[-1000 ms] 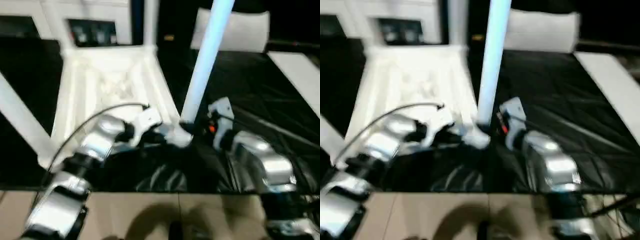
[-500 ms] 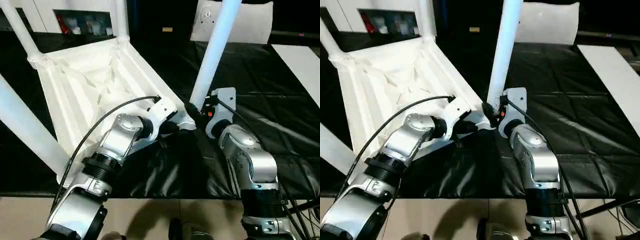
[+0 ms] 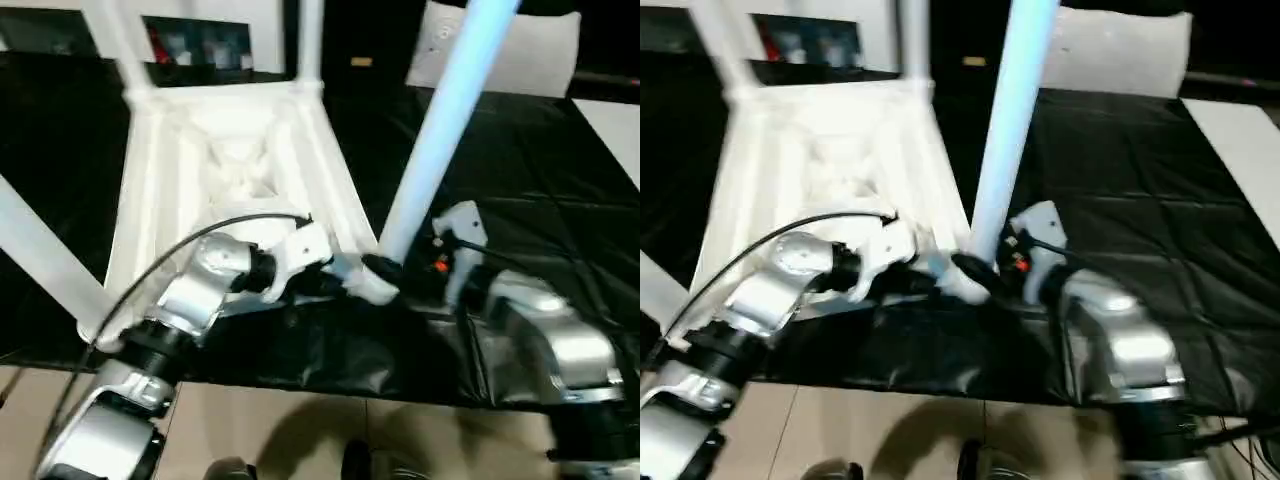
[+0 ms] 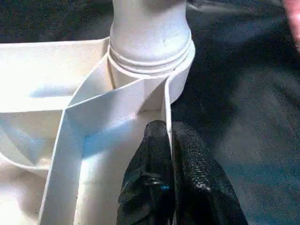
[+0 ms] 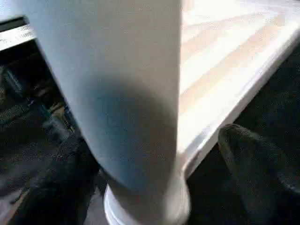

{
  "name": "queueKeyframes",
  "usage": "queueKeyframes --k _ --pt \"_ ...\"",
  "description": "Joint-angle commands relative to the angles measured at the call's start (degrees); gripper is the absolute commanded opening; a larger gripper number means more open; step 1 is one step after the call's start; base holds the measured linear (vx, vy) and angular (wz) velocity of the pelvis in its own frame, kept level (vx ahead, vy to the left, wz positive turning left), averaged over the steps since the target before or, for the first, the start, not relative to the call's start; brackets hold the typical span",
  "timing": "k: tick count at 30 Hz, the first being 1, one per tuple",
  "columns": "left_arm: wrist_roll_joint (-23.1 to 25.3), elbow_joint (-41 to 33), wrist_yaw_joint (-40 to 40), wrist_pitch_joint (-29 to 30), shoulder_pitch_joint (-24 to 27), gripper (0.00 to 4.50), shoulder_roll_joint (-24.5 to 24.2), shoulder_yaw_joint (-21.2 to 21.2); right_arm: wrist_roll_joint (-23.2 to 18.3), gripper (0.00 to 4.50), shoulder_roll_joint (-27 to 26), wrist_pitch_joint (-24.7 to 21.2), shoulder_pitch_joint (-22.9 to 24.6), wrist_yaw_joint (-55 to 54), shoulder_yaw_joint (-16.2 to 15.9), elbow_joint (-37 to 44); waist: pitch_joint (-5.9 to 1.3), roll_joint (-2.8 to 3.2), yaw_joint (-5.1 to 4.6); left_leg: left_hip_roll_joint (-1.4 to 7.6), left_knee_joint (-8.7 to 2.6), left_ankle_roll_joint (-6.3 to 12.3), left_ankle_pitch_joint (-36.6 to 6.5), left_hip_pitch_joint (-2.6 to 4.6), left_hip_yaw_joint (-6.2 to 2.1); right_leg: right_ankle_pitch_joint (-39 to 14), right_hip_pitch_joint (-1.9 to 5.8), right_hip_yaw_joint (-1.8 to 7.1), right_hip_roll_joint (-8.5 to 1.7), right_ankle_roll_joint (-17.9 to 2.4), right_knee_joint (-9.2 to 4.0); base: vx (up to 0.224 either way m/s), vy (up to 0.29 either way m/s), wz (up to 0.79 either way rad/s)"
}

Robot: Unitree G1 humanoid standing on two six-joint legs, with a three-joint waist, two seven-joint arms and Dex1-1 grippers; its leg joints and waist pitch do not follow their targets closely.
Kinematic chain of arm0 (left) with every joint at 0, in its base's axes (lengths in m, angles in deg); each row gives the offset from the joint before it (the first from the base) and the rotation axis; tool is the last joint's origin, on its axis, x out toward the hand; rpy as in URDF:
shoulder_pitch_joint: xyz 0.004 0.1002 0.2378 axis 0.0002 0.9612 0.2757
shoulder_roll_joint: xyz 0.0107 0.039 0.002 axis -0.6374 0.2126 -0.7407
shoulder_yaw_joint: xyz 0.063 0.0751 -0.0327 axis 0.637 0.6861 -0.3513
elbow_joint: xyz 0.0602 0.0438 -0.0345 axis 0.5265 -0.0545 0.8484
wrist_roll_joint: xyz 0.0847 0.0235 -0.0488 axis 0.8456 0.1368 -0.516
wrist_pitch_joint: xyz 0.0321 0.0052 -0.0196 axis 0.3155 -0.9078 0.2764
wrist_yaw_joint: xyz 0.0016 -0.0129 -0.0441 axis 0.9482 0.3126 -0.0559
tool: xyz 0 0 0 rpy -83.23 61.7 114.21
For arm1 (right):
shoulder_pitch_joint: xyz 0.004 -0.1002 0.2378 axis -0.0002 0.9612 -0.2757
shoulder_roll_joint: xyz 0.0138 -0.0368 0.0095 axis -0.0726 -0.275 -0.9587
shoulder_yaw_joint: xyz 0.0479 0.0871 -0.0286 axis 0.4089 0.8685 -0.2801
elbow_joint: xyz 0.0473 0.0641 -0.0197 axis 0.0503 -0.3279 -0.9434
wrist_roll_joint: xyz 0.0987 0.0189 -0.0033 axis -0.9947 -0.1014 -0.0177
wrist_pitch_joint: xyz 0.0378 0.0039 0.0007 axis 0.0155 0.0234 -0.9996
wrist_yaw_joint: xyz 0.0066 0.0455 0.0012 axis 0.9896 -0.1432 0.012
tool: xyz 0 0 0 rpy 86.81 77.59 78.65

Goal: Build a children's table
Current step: Rotate leg to tighten

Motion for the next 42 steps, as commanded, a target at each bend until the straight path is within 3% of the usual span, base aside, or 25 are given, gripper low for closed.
queueKeyframes --k 1,7,16,22,30,37,39,40,42 --pt "-0.26 1.41 7.4 -4.35 -1.06 0.0 -1.77 3.44 -1.87 4.18 3.62 2.98 -0.2 7.93 -1.73 -1.86 -4.74 -0.28 -0.04 1.85 -3.67 8.3 -0.92 -0.58 0.2 -16.58 4.82 4.05 -3.65 -8.95 -3.55 0.0 0.0 0.0" --pt "0.09 3.88 12.75 -8.71 -2.74 0.0 -3.23 5.28 -3.76 4.18 6.66 6.27 -1.17 18.14 -4.05 -4.74 -4.9 -0.48 0.65 1.94 -3.5 8.88 0.25 -0.68 0.29 -16.23 4.92 4.1 -3.77 -9.57 -3.24 0.0 0.0 0.0" --pt "0.22 5.48 18.88 -13.87 -3.89 0.0 -3.71 8.17 -4.7 3.27 7.76 9.61 -3.62 26.61 -6.84 -9.63 -5.25 -0.43 1.51 2.24 -3.31 8.73 2.03 -0.71 0.33 -13.57 5.0 4.1 -3.87 -11.12 -2.61 0.0 0.0 0.0" --pt "0.5 6.1 19.6 -15.24 -3.98 0.0 -3.44 8.61 -5.91 2.9 8.43 8.9 -4.12 29.69 -7.93 -9.38 -5.31 -0.47 2.54 2.4 -3.25 8.57 2.34 -0.54 0.46 -13.69 4.88 4.07 -3.82 -10.85 -2.5 0.0 0.0 0.0" --pt "0.45 6.51 20.15 -16.13 -3.72 0.0 -3.44 8.81 -5.66 2.17 8.1 9.94 -4.29 30.51 -8.28 -10.52 -5.2 -0.66 2.52 2.17 -3.33 7.48 1.54 -0.71 0.5 -15.56 4.93 4.01 -3.72 -9.5 -2.82 0.0 0.0 0.0" --pt "0.35 6.59 19.67 -15.79 -3.36 0.0 -3.41 8.66 -6.6 1.99 8.49 8.88 -3.84 30.85 -8.59 -9.73 -5.24 -0.72 2.53 2.14 -3.28 7.71 2.05 -0.72 0.51 -14.88 4.95 3.98 -3.66 -9.48 -2.71 0.0 0.0 0.0" --pt "0.08 6.8 18.51 -14.71 -3.29 0.0 -2.99 7.96 -7.66 1.98 8.01 6.86 -3.02 29.43 -8.03 -8.32 -5.2 -0.78 2.52 2.18 -3.32 7.79 2.25 -0.75 0.47 -14.83 4.99 3.99 -3.67 -9.49 -2.68 0.0 0.0 0.0" --pt "0.0 7.02 16.18 -12.88 -3.35 0.0 -2.17 7.06 -8.65 1.97 6.91 3.6 -1.9 26.3 -7.46 -5.99 -5.14 -0.77 2.57 2.24 -3.33 7.79 2.59 -0.72 0.45 -14.76 4.97 4.02 -3.6 -9.34 -2.75 0.0 0.0 0.0" --pt "-0.04 7.05 15.11 -12.0 -3.36 0.0 -1.75 6.69 -8.82 1.97 6.44 2.53 -1.43 25.0 -7.39 -5.01 -5.09 -0.84 2.45 2.12 -3.41 7.25 1.62 -0.76 0.46 -16.59 5.01 3.92 -3.63 -8.59 -2.96 0.0 0.0 0.0"
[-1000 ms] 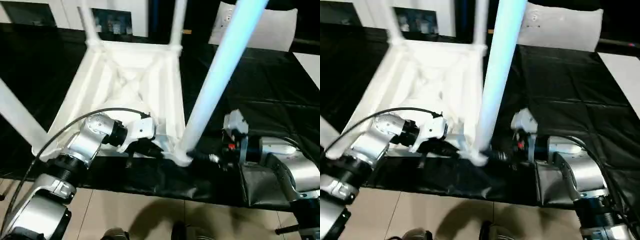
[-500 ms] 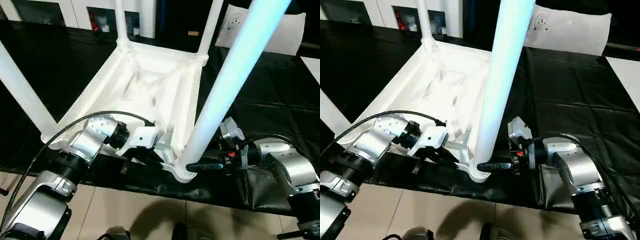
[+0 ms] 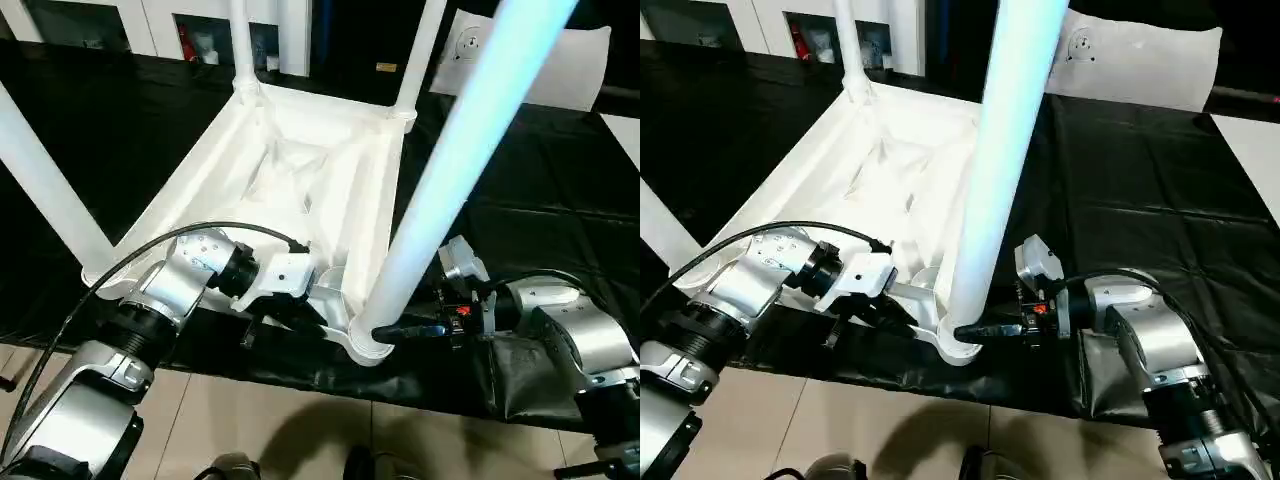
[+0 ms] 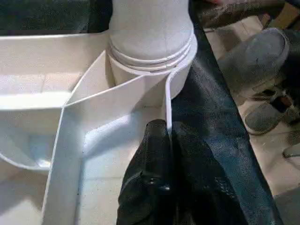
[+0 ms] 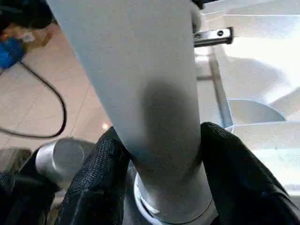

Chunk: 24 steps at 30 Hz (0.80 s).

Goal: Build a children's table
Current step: Rotate leg to tighten

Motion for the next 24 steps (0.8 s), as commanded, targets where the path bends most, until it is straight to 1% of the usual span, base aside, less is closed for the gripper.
queueKeyframes --k 1,2,3,4,5,6,7,8,9,10,11,12,13,14,15,16,17,18,19,20,21,22,23,24 --pt "0.82 0.23 -3.31 2.44 0.49 0.0 2.54 1.32 -1.82 1.97 -1.99 -3.54 0.77 -4.0 0.4 2.66 -4.75 -0.55 -0.38 1.89 -3.8 6.62 0.61 -0.65 0.39 -18.58 4.84 4.01 -3.61 -7.72 -3.52 0.0 0.0 0.0" --pt "0.89 0.23 -4.73 3.6 0.46 0.0 3.06 0.93 -1.38 1.97 -2.73 -4.24 1.05 -5.92 0.4 3.22 -4.71 -0.53 -0.3 1.83 -3.85 6.22 -0.1 -0.47 0.38 -19.89 4.76 3.95 -3.67 -7.37 -3.8 0.0 0.0 0.0" --pt "1.09 0.44 -7.33 5.63 0.32 0.0 4.12 0.3 0.23 1.97 -4.56 -4.87 1.23 -10.16 0.3 3.91 -4.51 -0.52 -0.39 1.78 -3.95 5.78 -1.14 -0.41 0.44 -21.6 4.7 3.93 -3.66 -6.89 -4.14 0.0 0.0 0.0" --pt "1.22 0.59 -8.98 6.9 0.23 0.0 4.79 -0.08 1.37 1.97 -5.78 -5.17 1.29 -12.94 0.22 4.27 -4.05 -0.61 -0.62 1.51 -4.15 4.5 -3.4 -0.45 0.41 -26.35 4.66 3.6 -3.49 -5.0 -4.85 0.0 0.0 0.0" --pt "1.08 0.41 -13.28 10.77 0.07 0.0 7.01 -1.26 3.1 1.97 -10.23 -8.44 0.57 -21.38 1.03 4.58 -3.58 0.35 -0.71 1.13 -4.17 3.12 -5.92 0.08 0.36 -31.97 4.33 3.22 -3.61 -2.76 -5.89 0.0 0.0 0.0" --pt "1.11 0.18 -14.84 12.33 0.0 0.0 7.83 -1.59 3.27 1.97 -12.08 -9.76 0.25 -24.35 1.58 4.57 -3.39 -0.38 -1.49 0.76 -4.12 1.78 -7.38 -0.23 0.26 -35.8 4.55 2.62 -3.3 -0.22 -6.56 -0.054 -0.003 -0.02" --pt "1.26 -0.04 -16.61 13.84 -0.1 0.0 8.75 -2.0 3.37 1.97 -13.86 -11.44 -0.04 -27.41 2.02 4.7 -3.17 -0.25 -2.3 0.24 -3.72 1.0 -10.03 0.31 0.06 -40.85 4.27 1.43 -3.3 2.69 -7.98 -0.057 0.015 -0.08" --pt "1.04 -0.3 -18.42 15.35 -0.18 0.0 9.9 -2.63 4.15 1.97 -15.56 -12.5 -0.41 -30.38 2.11 4.55 -3.25 -0.31 -2.91 0.18 -3.58 0.81 -10.59 0.05 -0.08 -41.6 4.61 1.0 -3.23 3.94 -8.21 -0.057 0.015 -0.08" --pt "0.85 -0.48 -19.65 16.37 -0.22 0.0 10.7 -3.07 4.74 1.97 -16.68 -13.22 -0.67 -32.38 2.13 4.45 -3.41 0.31 -3.73 0.59 -3.59 1.05 -11.95 0.18 -0.51 -41.23 5.04 -0.07 -3.5 4.87 -9.08 -0.053 0.031 -0.12" --pt "0.89 -0.7 -21.56 17.6 -0.37 0.0 11.78 -3.57 5.66 1.97 -18.48 -14.36 -1.21 -35.55 2.19 4.0 -3.4 1.39 -4.62 1.61 -3.96 1.53 -14.03 -0.05 -1.14 -38.77 5.94 -1.13 -3.68 4.94 -9.36 0.0 0.0 0.0" --pt "0.92 -0.82 -23.88 19.02 -0.61 0.0 12.99 -4.24 6.5 1.97 -20.83 -14.93 -1.92 -39.31 2.73 3.05 -3.37 1.56 -5.26 2.42 -4.26 1.63 -15.63 -0.25 -1.45 -36.65 6.22 -1.47 -3.7 4.6 -9.27 0.0 0.0 0.0" --pt "0.97 -1.09 -25.95 20.64 -0.85 0.0 14.06 -4.84 7.22 1.97 -22.96 -15.04 -2.58 -42.89 3.38 2.14 -3.48 1.86 -6.24 4.16 -5.18 1.61 -19.54 -0.98 -2.43 -31.86 7.33 -1.59 -3.94 3.7 -7.7 0.0 0.0 0.0" --pt "1.05 -1.24 -28.55 22.38 -1.24 0.0 15.28 -5.66 7.76 1.96 -24.78 -15.42 -3.26 -45.69 3.75 1.19 -3.04 2.37 -6.43 6.03 -6.86 1.41 -26.01 -0.9 -3.04 -26.58 7.53 -0.49 -3.74 2.16 -5.23 0.0 0.0 0.0" --pt "1.32 -1.58 -32.21 25.02 -1.86 0.0 16.91 -7.0 8.73 1.96 -27.13 -15.88 -4.14 -49.42 4.33 0.05 -2.91 2.22 -6.55 6.53 -7.51 1.17 -28.88 -0.65 -3.34 -24.37 7.47 0.34 -3.77 1.34 -4.02 0.0 0.0 0.0" --pt "1.36 -1.62 -32.56 25.28 -1.92 0.0 17.06 -7.13 8.84 1.96 -27.36 -15.92 -4.22 -49.8 4.39 -0.04 -2.33 1.44 -6.69 5.03 -7.21 0.44 -31.6 0.51 -2.55 -27.93 5.98 1.21 -3.71 0.91 -5.29 0.0 0.0 0.0" --pt "1.59 -1.84 -34.16 26.49 -2.2 0.0 17.76 -7.78 9.44 1.96 -28.45 -16.22 -4.59 -51.58 4.72 -0.43 -2.28 0.37 -6.93 0.18 -3.12 0.45 -25.08 3.47 -0.53 -43.0 3.17 -1.53 -4.05 4.25 -10.9 0.055 0.008 0.04" --pt "2.14 -1.96 -36.61 27.74 -2.57 0.0 18.59 -8.54 9.32 1.96 -30.11 -17.0 -5.25 -53.71 5.79 -1.11 -2.13 0.48 -6.9 -0.99 -1.87 0.85 -20.96 3.8 0.02 -47.3 2.97 -2.94 -4.51 5.79 -12.19 0.055 0.008 0.04" --pt "2.17 -1.98 -36.75 27.82 -2.59 0.0 18.65 -8.58 9.3 1.96 -30.22 -17.04 -5.29 -53.82 5.84 -1.13 -2.8 0.98 -7.56 -0.25 -2.1 1.86 -17.33 1.63 -0.38 -46.26 5.49 -4.79 -4.46 8.56 -12.49 0.044 0.016 -0.2" --pt "2.61 -2.27 -38.64 28.99 -2.83 0.0 19.38 -9.08 9.14 1.96 -31.7 -17.52 -5.81 -55.43 6.59 -1.45 -3.02 1.96 -7.67 1.05 -2.78 2.03 -17.45 0.55 -1.22 -42.72 7.15 -5.08 -4.46 9.16 -11.98 0.069 0.02 -0.23" --pt "3.02 -2.73 -40.21 29.79 -2.89 0.0 19.9 -9.47 8.46 1.96 -32.66 -17.52 -6.04 -55.53 6.88 -1.36 -3.7 3.44 -7.19 6.52 -5.99 3.03 -21.76 -1.78 -4.18 -26.64 9.9 -1.16 -5.07 5.98 -3.95 0.069 0.02 -0.23" --pt "3.1 -2.88 -40.61 30.05 -2.89 0.0 20.03 -9.55 8.29 1.96 -32.88 -17.56 -6.08 -55.62 6.92 -1.29 -3.29 2.93 -7.09 7.7 -7.75 3.0 -24.95 0.01 -4.58 -10.55 6.8 2.57 -4.63 0.01 -1.24 0.073 0.01 0.05" --pt "3.27 -3.17 -41.36 30.54 -2.9 0.0 20.27 -9.71 7.98 2.31 -33.3 -17.62 -6.17 -55.8 7.0 -1.16 -2.74 0.11 -6.72 0.57 -4.39 1.01 -22.48 1.96 -1.04 -27.34 3.83 1.44 -3.75 0.79 -7.61 0.067 -0.031 0.24" --pt "3.38 -3.7 -41.12 30.12 -2.67 0.0 20.04 -9.43 7.95 2.31 -32.46 -16.13 -5.32 -54.39 6.3 -0.15 -2.45 -0.37 -5.84 -2.38 -2.23 1.24 -17.41 3.42 0.27 -39.76 2.34 -0.04 -3.31 3.92 -9.82 0.067 -0.031 0.24" --pt "3.42 -3.78 -41.0 29.96 -2.62 0.0 19.95 -9.34 7.93 2.31 -32.29 -15.9 -5.17 -54.16 6.25 -0.02 -3.13 -0.67 -5.29 -2.58 -2.71 3.57 -10.27 0.32 0.1 -46.17 5.32 1.56 -4.76 6.38 -8.76 0.084 -0.033 -0.03"
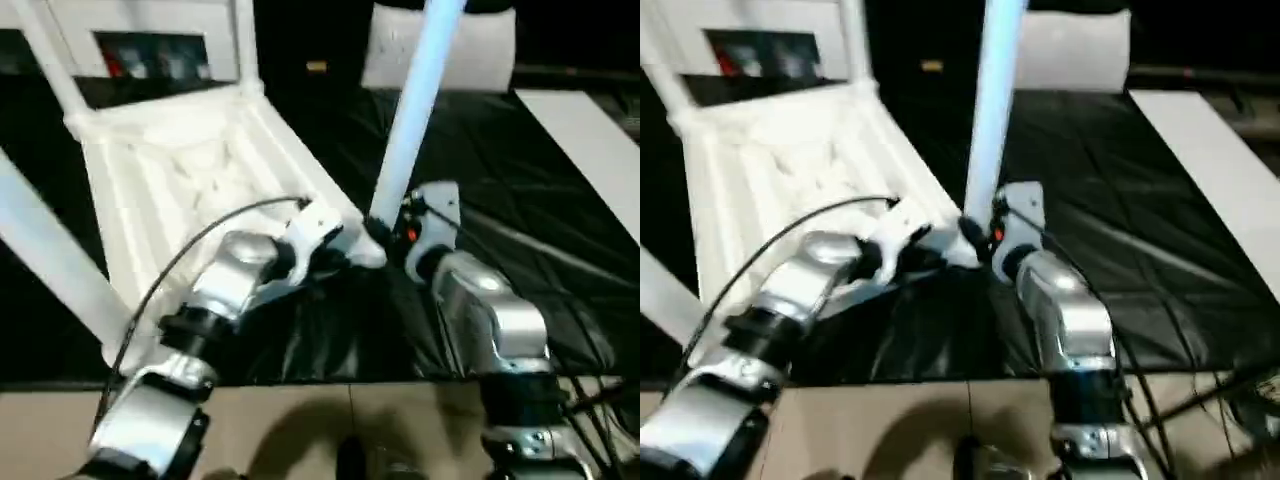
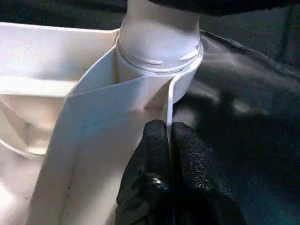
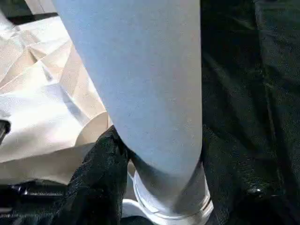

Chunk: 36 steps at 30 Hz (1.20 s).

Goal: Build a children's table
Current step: Rotate leg to tighten

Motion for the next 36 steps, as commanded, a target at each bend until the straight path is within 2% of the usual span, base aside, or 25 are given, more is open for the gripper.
queueKeyframes --k 1,2,3,4,5,6,7,8,10,11,12,13,14,17,18,19,20,21,22,26,29,31,32,36 --pt "-1.21 -2.75 -0.73 -1.05 -1.52 0.0 2.94 1.42 -4.38 2.55 -3.68 -1.75 0.55 5.3 -6.54 -0.63 -4.38 -0.45 1.46 -1.57 -2.98 5.6 -6.75 -2.79 0.52 -43.85 5.01 3.4 -4.72 6.51 -6.94 0.065 -0.014 -0.13" --pt "-1.19 -3.97 0.24 -1.45 -0.84 0.0 2.12 2.24 -3.86 2.55 -2.69 -0.44 1.46 5.88 -6.36 0.25 -4.65 0.24 1.52 -0.15 -3.72 6.09 -3.08 -2.54 0.02 -35.58 4.0 3.36 -4.0 5.05 -6.62 0.065 -0.014 -0.13" --pt "-1.36 -4.68 1.18 -2.02 -0.34 0.0 1.52 2.64 -3.54 2.79 -1.71 0.47 1.86 6.45 -6.3 0.61 -5.05 0.47 1.27 0.79 -3.76 6.41 -0.45 -2.55 -0.25 -25.72 3.89 3.59 -3.5 1.25 -5.22 0.0 0.0 0.0" --pt "-1.56 -5.27 1.94 -2.18 0.16 0.0 0.98 2.81 -3.44 2.79 -0.67 1.14 2.25 7.35 -6.3 1.0 -5.08 0.52 1.19 1.02 -3.81 6.89 0.61 -2.86 -0.31 -21.8 4.05 3.61 -3.3 -0.66 -4.56 0.0 0.0 0.0" --pt "-1.56 -5.27 1.94 -2.18 0.16 0.0 0.98 2.81 -3.44 2.86 -0.67 1.14 2.25 7.35 -6.3 1.0 -5.32 0.45 1.06 1.32 -3.59 7.92 2.3 -2.93 -0.32 -16.46 3.98 3.8 -3.09 -3.79 -3.65 0.0 0.0 0.0" --pt "-1.64 -5.97 3.27 -3.01 0.81 0.0 0.22 3.2 -3.44 2.96 0.49 1.48 2.66 8.43 -6.25 1.41 -5.35 0.64 1.03 1.46 -3.44 9.3 3.81 -2.94 -0.31 -13.01 3.9 3.94 -3.23 -6.5 -3.18 0.0 0.0 0.0" --pt "-1.86 -6.79 4.62 -3.22 1.67 0.0 -0.71 3.38 -3.51 3.08 1.98 2.64 3.14 10.52 -6.24 1.83 -5.38 0.67 0.98 1.51 -3.32 9.99 4.12 -3.04 -0.27 -11.98 3.97 3.97 -3.27 -7.49 -3.03 0.0 0.0 0.0" --pt "-2.0 -7.43 6.78 -5.05 2.54 0.0 -2.05 4.01 -3.77 3.16 3.52 3.33 3.62 12.44 -6.09 2.21 -5.28 0.54 0.98 1.48 -3.26 11.6 3.96 -3.21 -0.07 -11.37 4.11 3.95 -3.41 -8.79 -3.09 0.0 0.0 0.0" --pt "-2.0 -7.43 6.78 -5.05 2.54 0.0 -2.05 4.01 -3.77 3.38 3.52 3.33 3.62 12.44 -6.09 2.21 -5.23 0.56 0.98 1.42 -3.22 12.06 3.35 -3.2 0.01 -12.61 4.13 3.92 -3.41 -8.72 -3.27 0.0 0.0 0.0" --pt "-2.21 -7.72 8.52 -6.43 3.15 0.0 -3.06 4.4 -3.95 3.38 4.66 3.97 3.9 13.81 -5.88 2.36 -5.07 0.66 0.99 1.48 -3.29 11.79 2.5 -3.03 0.1 -14.55 3.91 3.9 -3.4 -8.58 -3.53 0.0 0.0 0.0" --pt "-2.63 -7.91 11.47 -9.67 3.97 0.0 -4.8 4.99 -4.66 3.55 6.67 5.06 4.37 16.75 -5.68 2.71 -4.98 0.5 1.1 1.42 -3.38 11.06 1.18 -3.03 0.14 -17.05 4.05 3.78 -3.37 -7.76 -3.88 0.0 0.0 0.0" --pt "-2.63 -7.91 11.47 -9.67 3.97 0.0 -4.8 4.99 -4.66 3.68 6.67 5.06 4.37 16.75 -5.68 2.71 -4.86 0.61 1.13 1.46 -3.45 10.5 -0.24 -2.98 0.22 -18.79 4.03 3.85 -3.37 -6.9 -4.12 0.0 0.0 0.0" --pt "-3.17 -8.02 14.21 -11.38 4.61 0.0 -6.29 5.4 -5.64 3.68 8.67 5.71 4.8 20.17 -5.66 3.18 -4.82 0.42 1.25 1.54 -3.51 10.21 -0.84 -2.77 0.27 -19.64 3.89 3.86 -3.37 -6.63 -4.32 0.0 0.0 0.0" --pt "-3.23 -7.65 17.25 -14.3 4.97 0.0 -8.14 6.23 -6.45 4.06 11.19 6.42 5.35 24.27 -5.94 3.79 -4.64 0.47 1.93 1.65 -3.67 8.76 -3.21 -2.42 0.6 -23.35 3.65 3.9 -3.42 -5.09 -4.75 0.0 0.0 0.0" --pt "-3.7 -7.19 20.1 -16.02 5.13 0.0 -9.48 6.6 -7.0 4.06 13.62 7.23 5.76 28.18 -6.3 4.11 -4.48 0.63 2.2 1.9 -3.76 8.16 -3.49 -2.06 0.8 -24.13 3.22 3.89 -3.4 -5.0 -4.91 0.0 0.0 0.0" --pt "-4.28 -6.38 23.67 -17.88 4.98 0.0 -10.99 7.04 -7.46 4.23 16.7 8.33 6.04 32.98 -6.73 4.14 -4.47 0.53 2.77 1.77 -3.76 7.99 -4.59 -1.98 1.01 -25.59 3.37 3.76 -3.39 -4.02 -5.1 0.0 0.0 0.0" --pt "-4.6 -5.79 26.08 -19.17 4.74 0.0 -11.93 7.4 -8.0 4.23 18.6 8.85 6.1 36.24 -6.85 4.02 -4.56 0.36 2.95 1.87 -3.82 8.06 -4.26 -2.01 1.14 -25.3 3.48 3.93 -3.29 -3.79 -4.99 0.0 0.0 0.0" --pt "-4.68 -5.7 26.59 -19.38 4.69 0.0 -12.11 7.48 -8.16 4.33 18.96 8.99 6.07 36.91 -6.86 3.92 -4.54 0.57 3.37 2.27 -3.87 8.08 -4.14 -1.66 1.2 -24.18 3.05 4.13 -3.44 -4.35 -4.77 0.0 0.0 0.0" --pt "-4.81 -5.07 30.0 -20.81 4.26 0.0 -13.5 8.31 -9.08 4.33 21.26 10.3 5.8 41.59 -7.0 2.91 -4.49 0.68 3.46 2.35 -3.9 7.98 -4.26 -1.66 1.14 -23.87 2.96 4.1 -3.46 -4.69 -4.71 0.0 0.0 0.0" --pt "-4.76 -4.55 32.78 -21.76 3.81 0.0 -14.59 9.12 -9.34 4.33 23.04 12.15 5.5 45.54 -7.61 1.78 -4.98 0.55 4.03 2.72 -3.81 8.09 -1.87 -1.85 1.11 -18.53 3.3 4.37 -3.74 -7.68 -3.51 0.0 0.0 0.0" --pt "-4.58 -2.67 36.97 -24.86 2.37 0.0 -16.08 10.42 -11.0 4.33 26.46 14.02 4.91 54.22 -9.46 0.16 -5.21 0.47 4.52 2.68 -3.65 9.36 0.07 -1.89 1.17 -15.15 3.55 4.48 -3.74 -9.6 -2.84 0.0 0.0 0.0" --pt "-4.41 -1.78 38.67 -26.3 1.85 0.0 -16.57 11.07 -11.43 4.33 27.73 15.06 4.58 57.44 -10.36 -0.6 -5.21 0.33 4.73 2.72 -3.51 10.09 1.07 -2.2 1.18 -13.97 3.66 4.53 -3.82 -10.16 -2.57 0.0 0.0 0.0" --pt "-4.43 -1.35 39.51 -26.98 1.65 0.0 -16.74 11.33 -11.58 4.19 28.14 15.44 4.4 58.74 -10.71 -0.96 -5.21 0.29 4.81 2.66 -3.47 10.06 0.86 -2.15 1.25 -14.3 3.69 4.56 -3.82 -10.05 -2.61 0.0 0.0 0.0" --pt "-4.48 -0.56 41.34 -28.38 1.28 0.0 -17.07 11.85 -11.83 3.98 28.93 16.19 3.98 61.43 -11.43 -1.68 -5.17 0.17 5.21 2.49 -3.43 9.15 -0.31 -2.38 1.39 -17.49 3.79 4.52 -3.89 -8.72 -2.88 0.0 0.0 0.0"
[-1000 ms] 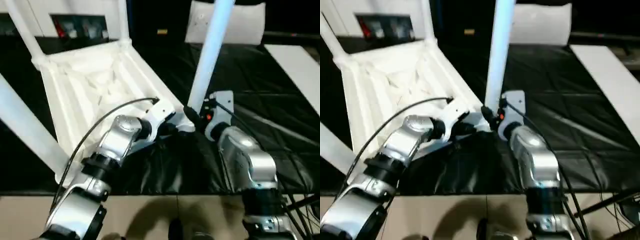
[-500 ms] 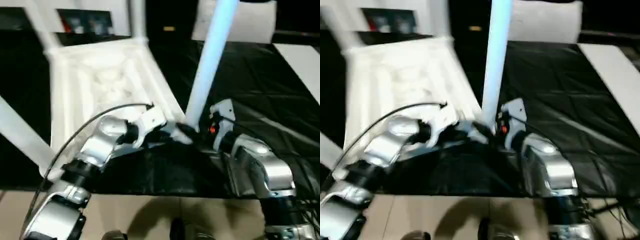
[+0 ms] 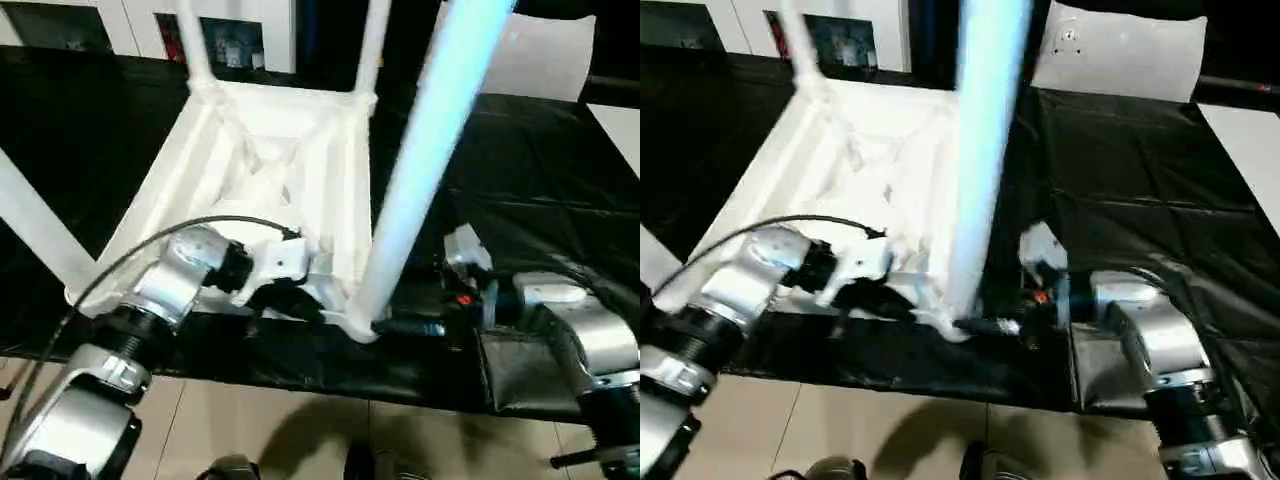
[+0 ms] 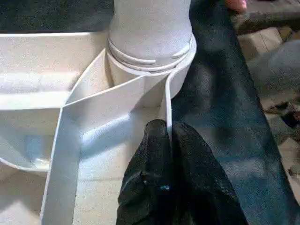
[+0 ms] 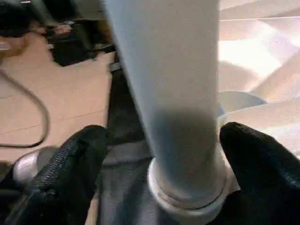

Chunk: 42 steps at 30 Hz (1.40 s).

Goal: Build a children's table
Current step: Rotate leg to tighten

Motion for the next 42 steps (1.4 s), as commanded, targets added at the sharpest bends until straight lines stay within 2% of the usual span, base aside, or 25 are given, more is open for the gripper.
queueKeyframes --k 1,3,6,8,11,12,15,16,20,21,24,28,29,30,32,33,34,35,36,37,38,40,41,42 --pt "0.21 -0.28 4.85 -2.18 -0.55 0.0 0.45 3.77 -0.3 3.98 1.17 1.06 -1.16 3.06 -0.72 -0.31 -5.11 -0.2 -0.1 1.47 -3.35 8.07 -0.58 -0.76 0.47 -17.99 4.84 4.34 -3.91 -7.92 -3.09 0.0 0.0 0.0" --pt "0.23 -0.33 6.04 -2.91 -0.55 0.0 0.25 4.3 -0.2 3.67 1.6 1.61 -1.55 4.28 -1.33 -0.9 -5.08 -0.1 0.33 1.74 -3.41 7.75 -0.59 -0.49 0.47 -17.92 4.57 4.37 -3.83 -8.02 -3.01 0.0 0.0 0.0" --pt "0.3 -0.36 7.12 -3.8 -0.59 0.0 0.02 4.98 0.06 3.6 1.79 2.67 -2.17 5.2 -1.87 -2.07 -5.15 -0.2 0.4 1.77 -3.42 7.39 -0.85 -0.48 0.48 -17.61 4.59 4.41 -3.88 -8.48 -2.86 0.0 0.0 0.0" --pt "0.21 -0.1 7.56 -4.74 -0.71 0.0 -0.16 5.69 0.3 3.22 1.56 3.8 -2.81 5.77 -2.12 -3.19 -5.17 -0.31 0.42 1.81 -3.42 7.26 -0.8 -0.45 0.53 -17.22 4.54 4.52 -3.86 -8.79 -2.79 0.0 0.0 0.0" --pt "0.22 0.16 7.6 -5.4 -0.74 0.0 -0.12 5.94 0.25 3.13 1.45 4.47 -3.14 6.2 -2.41 -3.75 -5.27 -0.3 0.51 1.89 -3.38 7.38 -0.55 -0.46 0.52 -16.38 4.59 4.58 -3.87 -9.15 -2.55 0.0 0.0 0.0" --pt "0.22 0.16 7.6 -5.4 -0.74 0.0 -0.12 5.94 0.25 2.9 1.45 4.47 -3.14 6.2 -2.41 -3.75 -5.27 -0.34 0.49 1.86 -3.39 7.4 -0.41 -0.56 0.49 -16.34 4.7 4.58 -3.87 -9.05 -2.54 0.0 0.0 0.0" --pt "0.44 0.46 7.6 -5.85 -0.75 0.0 0.01 5.85 0.31 2.79 1.3 4.55 -3.16 6.57 -2.74 -3.69 -5.37 -0.45 0.51 1.75 -3.33 7.46 0.11 -0.68 0.52 -16.33 4.8 4.59 -3.85 -8.79 -2.49 0.0 0.0 0.0" --pt "0.51 0.62 7.6 -6.06 -0.77 0.0 0.07 5.75 0.22 2.53 1.27 4.46 -3.19 6.72 -2.89 -3.67 -5.35 -0.45 0.51 1.71 -3.34 7.46 0.16 -0.73 0.52 -16.44 4.82 4.57 -3.84 -8.69 -2.51 0.0 0.0 0.0" --pt "0.49 0.98 7.59 -6.43 -0.84 0.0 0.11 5.64 -0.12 2.31 1.24 4.75 -3.32 6.92 -3.26 -4.08 -5.36 -0.45 0.53 1.72 -3.36 7.07 -0.32 -0.69 0.51 -17.33 4.8 4.53 -3.83 -8.32 -2.63 0.0 0.0 0.0" --pt "0.5 1.17 7.49 -6.57 -0.86 0.0 0.12 5.61 -0.22 2.13 1.19 4.73 -3.27 6.93 -3.35 -4.1 -5.4 -0.33 0.53 1.74 -3.34 6.96 -0.38 -0.65 0.51 -17.22 4.77 4.53 -3.81 -8.45 -2.61 0.0 0.0 0.0" --pt "0.51 1.49 7.2 -6.78 -0.85 0.0 0.14 5.57 -0.48 2.04 0.92 4.48 -3.05 6.91 -3.43 -3.85 -5.46 -0.4 0.54 1.71 -3.34 6.83 -0.56 -0.66 0.51 -16.97 4.84 4.54 -3.8 -8.49 -2.6 0.0 0.0 0.0" --pt "0.14 1.35 6.55 -6.23 -0.46 0.0 0.31 5.18 -1.15 1.94 0.5 3.39 -2.34 6.49 -3.33 -2.65 -5.49 -0.36 0.55 1.73 -3.31 6.8 -0.28 -0.74 0.48 -16.09 4.89 4.54 -3.79 -8.86 -2.45 0.0 0.0 0.0" --pt "-0.08 0.93 4.68 -4.39 -0.11 0.0 0.83 4.43 -2.61 1.93 -0.06 0.73 -1.0 4.5 -2.54 -0.3 -5.53 -0.37 0.57 1.7 -3.29 6.78 -0.34 -0.73 0.51 -16.22 4.91 4.54 -3.79 -8.82 -2.48 0.0 0.0 0.0" --pt "-0.12 0.82 4.18 -3.9 -0.02 0.0 0.97 4.25 -2.97 1.93 -0.2 0.07 -0.65 3.98 -2.34 0.29 -5.43 -0.52 0.5 1.7 -3.33 6.73 -0.36 -0.73 0.55 -16.39 4.91 4.57 -3.71 -8.71 -2.54 0.0 0.0 0.0" --pt "-0.12 0.34 1.69 -1.79 0.29 0.0 1.58 3.43 -4.26 1.93 -0.8 -2.66 0.9 1.44 -1.59 2.92 -5.27 -0.33 0.69 1.79 -3.43 6.46 -0.58 -0.59 0.51 -17.21 4.77 4.57 -3.76 -8.17 -2.72 0.0 0.0 0.0" --pt "-0.11 0.33 1.53 -1.68 0.29 0.0 1.63 3.39 -4.23 1.93 -0.84 -2.76 0.98 1.24 -1.58 3.04 -5.14 -0.44 0.58 1.67 -3.53 6.16 -1.58 -0.54 0.53 -18.83 4.76 4.52 -3.7 -7.62 -2.99 0.0 0.0 0.0" --pt "0.01 0.02 -1.52 0.65 0.53 0.0 2.48 2.49 -2.79 1.93 -1.99 -3.75 2.3 -3.38 -1.48 4.79 -4.93 -0.27 0.55 1.58 -3.61 5.55 -2.9 -0.44 0.56 -21.19 4.67 4.51 -3.76 -6.85 -3.44 0.0 0.0 0.0" --pt "0.26 -0.38 -4.32 2.28 0.73 0.0 3.41 1.83 -0.8 1.93 -3.68 -3.98 2.97 -8.11 -1.33 5.34 -4.89 -0.37 0.49 1.57 -3.64 5.12 -3.4 -0.24 0.63 -22.14 4.52 4.58 -3.73 -6.38 -3.61 0.0 0.0 0.0" --pt "0.41 -0.73 -6.13 3.36 0.87 0.0 4.01 1.4 0.57 1.93 -4.85 -4.09 3.36 -11.3 -1.21 5.67 -4.44 -0.27 0.21 1.34 -3.77 4.31 -5.13 -0.21 0.64 -25.21 4.27 4.43 -3.66 -5.4 -4.13 0.0 0.0 0.0" --pt "-0.05 -1.71 -7.69 5.59 1.31 0.0 4.95 0.85 2.0 1.93 -6.37 -4.7 3.43 -15.1 -0.89 5.62 -4.37 -0.34 0.03 1.14 -3.8 3.69 -5.93 -0.3 0.59 -27.25 4.45 4.28 -3.64 -4.36 -4.39 0.0 0.0 0.0" --pt "-0.45 -2.78 -9.06 7.79 1.76 0.0 5.9 0.38 2.96 1.93 -7.83 -5.93 3.36 -18.63 -0.49 5.61 -4.15 -0.46 -0.27 0.72 -3.78 2.7 -7.3 -0.17 0.56 -31.7 4.38 3.83 -3.49 -2.22 -5.06 0.0 0.0 0.0" --pt "-0.27 -4.51 -12.12 11.18 2.37 0.0 7.63 -0.11 3.51 1.89 -10.86 -8.79 3.11 -24.51 0.42 6.09 -3.91 -0.59 -1.6 -0.03 -3.46 1.81 -9.21 -0.48 0.27 -37.69 4.63 2.66 -3.27 2.56 -6.55 -0.054 0.009 -0.08" --pt "-0.07 -4.96 -13.23 12.17 2.5 0.0 8.21 -0.21 3.53 1.88 -11.92 -9.37 3.02 -26.16 0.71 6.26 -3.87 -0.44 -1.95 -0.11 -3.33 1.82 -9.86 -0.3 0.26 -38.56 4.51 2.33 -3.23 3.36 -7.02 -0.052 0.014 -0.08" --pt "0.08 -5.42 -14.85 13.61 2.6 0.0 9.09 -0.5 3.67 1.88 -13.43 -10.36 2.85 -28.5 1.07 6.47 -3.76 -0.19 -2.88 -0.09 -3.16 2.03 -11.33 -0.22 0.1 -39.39 4.57 1.41 -3.14 4.64 -7.82 0.0 0.0 0.0"
